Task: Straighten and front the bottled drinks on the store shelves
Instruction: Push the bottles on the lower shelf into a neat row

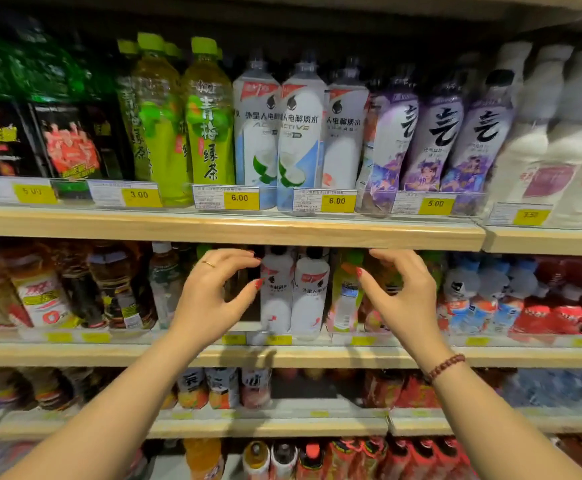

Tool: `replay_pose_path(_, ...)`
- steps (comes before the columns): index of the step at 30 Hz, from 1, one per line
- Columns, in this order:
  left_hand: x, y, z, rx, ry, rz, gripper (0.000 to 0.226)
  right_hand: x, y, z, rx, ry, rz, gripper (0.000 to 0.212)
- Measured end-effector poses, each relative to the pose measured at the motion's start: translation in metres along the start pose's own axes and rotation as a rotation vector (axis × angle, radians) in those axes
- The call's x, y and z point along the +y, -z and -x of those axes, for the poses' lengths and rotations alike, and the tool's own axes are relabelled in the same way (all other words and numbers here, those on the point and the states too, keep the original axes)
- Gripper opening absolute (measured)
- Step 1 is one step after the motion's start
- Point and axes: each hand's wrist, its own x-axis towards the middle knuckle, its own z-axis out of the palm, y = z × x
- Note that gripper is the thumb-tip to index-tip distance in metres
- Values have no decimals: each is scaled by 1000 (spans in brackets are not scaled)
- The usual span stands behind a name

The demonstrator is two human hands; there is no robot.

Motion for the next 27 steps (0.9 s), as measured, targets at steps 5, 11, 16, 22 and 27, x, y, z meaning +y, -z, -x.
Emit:
replay_pose_path(5,-41,4,51,-123,148,-130,31,-6,-46,24,-178,-108,-49,30)
replay_pose_path(11,-94,20,86,-197,354,-211,35,-31,-112,41,-401,-157,-130,36)
replay_pose_path(16,-131,30,92,-339,395,-267,40,-51,-164,50,-541,-196,-100,44)
replay_pose_path(22,-171,34,95,-453,368,-354,47,-61,-220,52,-640,-315,40,66)
replay_pose_path(27,-206,33,102,-552,332,-432,56,-62,-259,51,-662,-475,194,64)
